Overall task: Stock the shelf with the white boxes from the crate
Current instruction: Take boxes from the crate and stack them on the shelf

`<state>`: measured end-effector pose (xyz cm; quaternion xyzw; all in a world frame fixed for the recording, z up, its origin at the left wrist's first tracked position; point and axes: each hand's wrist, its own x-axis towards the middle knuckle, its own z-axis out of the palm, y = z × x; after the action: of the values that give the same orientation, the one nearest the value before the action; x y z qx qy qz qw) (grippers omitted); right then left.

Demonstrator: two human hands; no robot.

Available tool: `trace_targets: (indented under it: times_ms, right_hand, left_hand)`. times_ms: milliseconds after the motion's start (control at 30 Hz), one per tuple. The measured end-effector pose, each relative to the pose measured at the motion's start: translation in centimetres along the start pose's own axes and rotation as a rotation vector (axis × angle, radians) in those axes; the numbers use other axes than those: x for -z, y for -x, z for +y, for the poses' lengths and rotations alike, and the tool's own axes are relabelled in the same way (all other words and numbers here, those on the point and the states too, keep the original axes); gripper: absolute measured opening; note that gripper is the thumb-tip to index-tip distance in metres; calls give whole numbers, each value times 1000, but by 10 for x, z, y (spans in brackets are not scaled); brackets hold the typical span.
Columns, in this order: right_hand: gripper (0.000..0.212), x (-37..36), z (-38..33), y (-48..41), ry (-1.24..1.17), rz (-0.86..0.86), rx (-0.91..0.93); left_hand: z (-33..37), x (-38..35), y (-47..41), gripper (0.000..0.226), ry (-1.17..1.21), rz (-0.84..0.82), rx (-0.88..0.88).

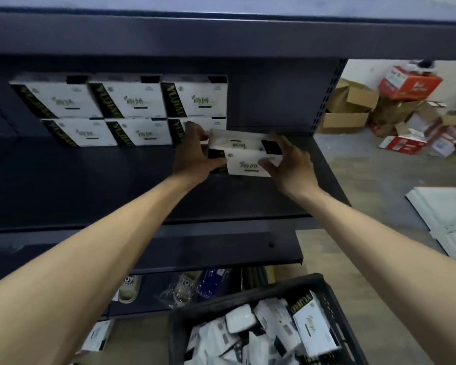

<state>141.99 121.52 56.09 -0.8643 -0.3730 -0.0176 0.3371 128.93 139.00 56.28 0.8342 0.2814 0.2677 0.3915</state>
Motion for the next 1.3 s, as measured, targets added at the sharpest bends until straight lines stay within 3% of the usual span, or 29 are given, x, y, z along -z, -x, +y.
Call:
trace_targets:
  times_ms: [267, 600, 833, 1100, 1300]
  right_hand:
    - [70, -7, 28, -51, 91, 12, -40]
    - [70, -18, 60, -102, 93, -55, -41]
    - [76, -34, 72, -122, 128, -65, -22]
    - [80, -52, 68, -141, 129, -45, -46]
    - [79, -58, 65, -152, 141, -45, -37]
  left_hand:
    - [5, -48, -36, 43, 16, 66, -16]
    - [11, -85, -70, 57, -63, 49, 138]
    - [-5, -101, -75, 61, -23, 87, 148]
    - [-14, -110, -79, 50, 152, 161, 124]
    - [-25, -109, -80, 55, 121, 150, 72]
